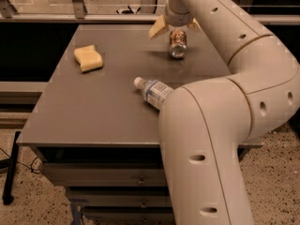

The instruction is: Place orange can upright

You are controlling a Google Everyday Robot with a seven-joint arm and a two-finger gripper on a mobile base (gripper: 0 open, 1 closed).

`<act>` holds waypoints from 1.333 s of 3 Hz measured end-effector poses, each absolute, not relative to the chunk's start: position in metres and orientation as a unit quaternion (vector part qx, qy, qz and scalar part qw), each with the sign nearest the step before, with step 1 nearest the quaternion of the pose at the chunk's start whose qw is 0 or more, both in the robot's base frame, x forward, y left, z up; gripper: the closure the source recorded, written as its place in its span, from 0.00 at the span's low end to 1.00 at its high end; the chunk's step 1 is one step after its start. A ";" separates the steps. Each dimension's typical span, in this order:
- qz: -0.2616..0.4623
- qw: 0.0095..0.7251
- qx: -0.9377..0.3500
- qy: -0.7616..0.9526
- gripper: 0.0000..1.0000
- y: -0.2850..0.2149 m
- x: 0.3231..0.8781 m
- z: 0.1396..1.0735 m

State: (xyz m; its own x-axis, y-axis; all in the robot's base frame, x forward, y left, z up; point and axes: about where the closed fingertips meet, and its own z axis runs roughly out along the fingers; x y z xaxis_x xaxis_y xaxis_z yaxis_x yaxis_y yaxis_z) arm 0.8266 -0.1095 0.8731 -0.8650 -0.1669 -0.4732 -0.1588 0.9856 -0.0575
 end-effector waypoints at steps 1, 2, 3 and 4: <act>-0.017 0.241 -0.086 0.967 0.00 -0.113 0.834 0.866; -0.028 0.230 -0.087 0.969 0.00 -0.118 0.838 0.860; -0.024 0.218 -0.087 0.972 0.00 -0.122 0.837 0.856; -0.012 0.215 -0.090 0.972 0.19 -0.119 0.835 0.858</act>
Offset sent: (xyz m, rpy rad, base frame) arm 0.0414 -0.0230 0.0045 -0.0667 0.0500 -0.0115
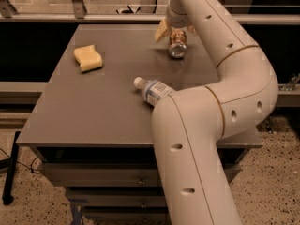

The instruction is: Place orange can upright

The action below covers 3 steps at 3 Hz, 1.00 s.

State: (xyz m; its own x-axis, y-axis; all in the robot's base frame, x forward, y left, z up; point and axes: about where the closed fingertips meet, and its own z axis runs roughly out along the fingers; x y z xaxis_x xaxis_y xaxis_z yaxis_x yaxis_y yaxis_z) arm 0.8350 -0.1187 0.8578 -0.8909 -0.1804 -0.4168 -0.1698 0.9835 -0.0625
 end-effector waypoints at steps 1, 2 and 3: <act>-0.006 0.217 -0.099 0.971 0.42 -0.114 0.835 0.862; -0.005 0.218 -0.108 0.970 0.65 -0.112 0.834 0.865; 0.002 0.234 -0.125 0.964 0.88 -0.114 0.831 0.884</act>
Offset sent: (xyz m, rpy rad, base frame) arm 0.0171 0.0000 0.0341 0.0026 -0.0049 0.0582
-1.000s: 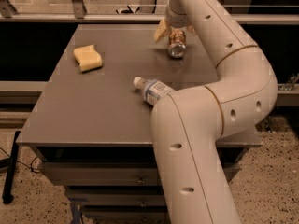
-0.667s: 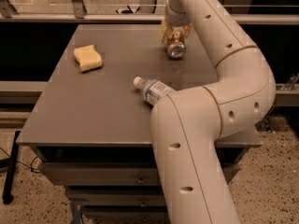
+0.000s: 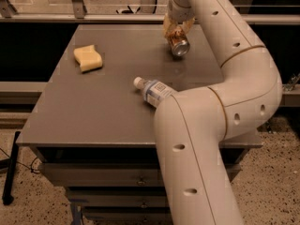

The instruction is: Place orange can upright

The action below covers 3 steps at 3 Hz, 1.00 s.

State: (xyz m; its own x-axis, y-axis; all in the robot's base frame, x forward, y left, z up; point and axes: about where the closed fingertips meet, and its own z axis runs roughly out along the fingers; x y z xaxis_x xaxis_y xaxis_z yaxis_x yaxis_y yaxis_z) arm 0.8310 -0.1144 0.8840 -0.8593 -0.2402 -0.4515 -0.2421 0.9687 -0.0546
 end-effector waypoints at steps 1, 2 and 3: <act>0.043 0.267 -0.154 0.950 1.00 -0.118 0.823 0.915; 0.122 0.314 -0.188 0.922 1.00 -0.125 0.817 0.939; 0.228 0.364 -0.212 0.878 1.00 -0.134 0.808 0.955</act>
Offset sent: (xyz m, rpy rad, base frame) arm -0.0507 -0.0263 0.0905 0.4678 -0.2705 0.3560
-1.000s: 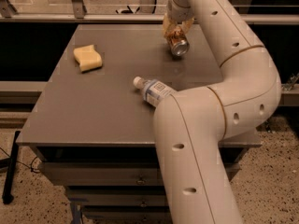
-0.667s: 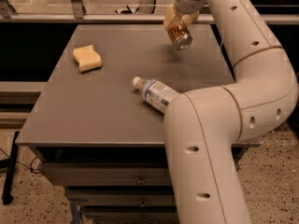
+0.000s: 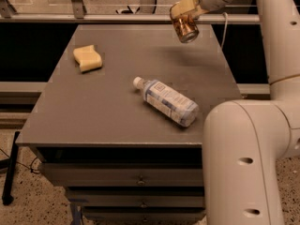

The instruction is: Place orange can upright

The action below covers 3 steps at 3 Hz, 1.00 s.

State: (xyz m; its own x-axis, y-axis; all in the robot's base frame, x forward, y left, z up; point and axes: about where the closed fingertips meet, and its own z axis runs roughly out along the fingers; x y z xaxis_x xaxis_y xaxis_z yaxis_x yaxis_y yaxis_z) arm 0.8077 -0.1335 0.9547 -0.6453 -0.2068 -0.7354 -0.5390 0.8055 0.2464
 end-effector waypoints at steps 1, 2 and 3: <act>0.311 0.404 -0.235 0.827 1.00 -0.143 0.796 0.966; 0.367 0.433 -0.263 0.780 1.00 -0.153 0.778 0.973; 0.414 0.448 -0.280 0.741 1.00 -0.165 0.757 0.966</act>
Offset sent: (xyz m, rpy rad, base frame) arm -0.0883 -0.0324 0.0126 0.4140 -0.2687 0.3165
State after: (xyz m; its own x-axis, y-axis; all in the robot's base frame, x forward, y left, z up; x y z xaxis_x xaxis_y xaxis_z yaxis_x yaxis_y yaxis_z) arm 0.7570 -0.1648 0.9662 -0.4407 -0.0440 -0.8966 -0.7867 0.4999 0.3621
